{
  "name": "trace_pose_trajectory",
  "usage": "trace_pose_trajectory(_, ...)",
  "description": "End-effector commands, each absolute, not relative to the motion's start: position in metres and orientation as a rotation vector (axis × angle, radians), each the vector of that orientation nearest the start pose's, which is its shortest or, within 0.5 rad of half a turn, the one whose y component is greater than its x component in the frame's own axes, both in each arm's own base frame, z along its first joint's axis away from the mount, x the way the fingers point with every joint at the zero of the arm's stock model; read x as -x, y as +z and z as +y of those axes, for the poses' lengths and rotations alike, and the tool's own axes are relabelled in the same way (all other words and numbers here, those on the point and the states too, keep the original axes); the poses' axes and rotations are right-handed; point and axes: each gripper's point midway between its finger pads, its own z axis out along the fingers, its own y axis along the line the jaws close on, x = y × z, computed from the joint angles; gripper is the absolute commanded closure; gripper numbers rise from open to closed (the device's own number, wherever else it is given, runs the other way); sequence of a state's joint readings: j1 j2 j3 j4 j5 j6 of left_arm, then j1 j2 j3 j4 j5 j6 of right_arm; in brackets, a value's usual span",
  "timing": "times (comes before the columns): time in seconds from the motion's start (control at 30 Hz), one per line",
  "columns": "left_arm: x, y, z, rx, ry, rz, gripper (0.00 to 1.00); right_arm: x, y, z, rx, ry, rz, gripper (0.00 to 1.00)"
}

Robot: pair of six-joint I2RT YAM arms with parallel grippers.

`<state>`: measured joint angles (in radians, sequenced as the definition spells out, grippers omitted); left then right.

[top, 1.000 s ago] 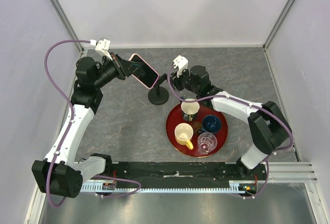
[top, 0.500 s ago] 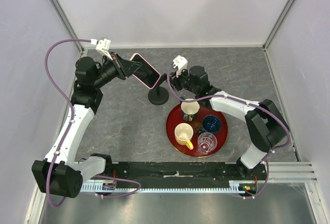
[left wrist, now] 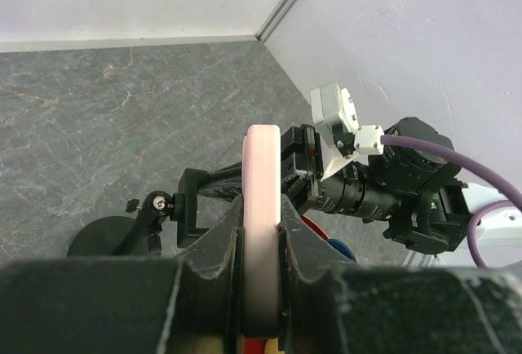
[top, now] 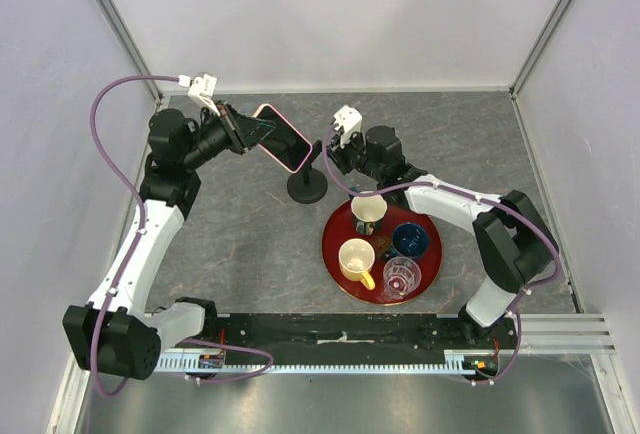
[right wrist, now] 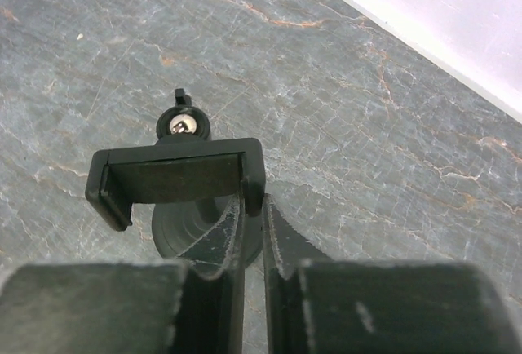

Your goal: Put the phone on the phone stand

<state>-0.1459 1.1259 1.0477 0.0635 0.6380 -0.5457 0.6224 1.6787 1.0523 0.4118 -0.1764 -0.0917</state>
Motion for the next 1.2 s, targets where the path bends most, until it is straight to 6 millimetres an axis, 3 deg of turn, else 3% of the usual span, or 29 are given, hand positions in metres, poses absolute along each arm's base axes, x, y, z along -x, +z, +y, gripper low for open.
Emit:
trace_pose_trajectory(0.0, -0.332, 0.397, -0.177, -0.254, -1.064, 1.541, 0.98, -0.417, 0.215, 0.330, 0.759, 0.524, 1.577, 0.94)
trace_pose_trajectory(0.07, -0.334, 0.395, -0.177, -0.259, -1.062, 1.546, 0.98, -0.416, 0.214, 0.334, 0.796, 0.550, 1.574, 1.00)
trace_pose_trajectory(0.33, -0.327, 0.396, -0.192, -0.389, -1.088, 1.517, 0.98, -0.407, 0.206, 0.329, 0.938, 0.705, 1.586, 1.00)
trace_pose_trajectory(0.53, -0.287, 0.401, -0.224, -0.661, -1.140, 1.398, 0.98, -0.394, 0.202, 0.339, 1.036, 0.844, 1.571, 1.00)
trace_pose_trajectory(0.63, -0.282, 0.400, -0.228, -0.696, -1.117, 1.372, 0.98, -0.399, 0.198, 0.338, 1.014, 0.836, 1.591, 1.00)
trace_pose_trajectory(0.7, -0.286, 0.401, -0.224, -0.655, -1.086, 1.371, 0.98, -0.403, 0.203, 0.337, 0.978, 0.819, 1.586, 0.91)
trace_pose_trajectory(0.83, -0.288, 0.406, -0.218, -0.619, -1.052, 1.351, 0.98, -0.411, 0.209, 0.331, 0.879, 0.775, 1.580, 0.63)
trace_pose_trajectory(0.97, -0.291, 0.409, -0.209, -0.564, -1.038, 1.338, 0.98, -0.413, 0.216, 0.327, 0.849, 0.751, 1.567, 0.57)
trace_pose_trajectory(1.17, -0.290, 0.410, -0.207, -0.562, -1.068, 1.336, 0.98, -0.417, 0.211, 0.330, 0.855, 0.746, 1.579, 0.59)
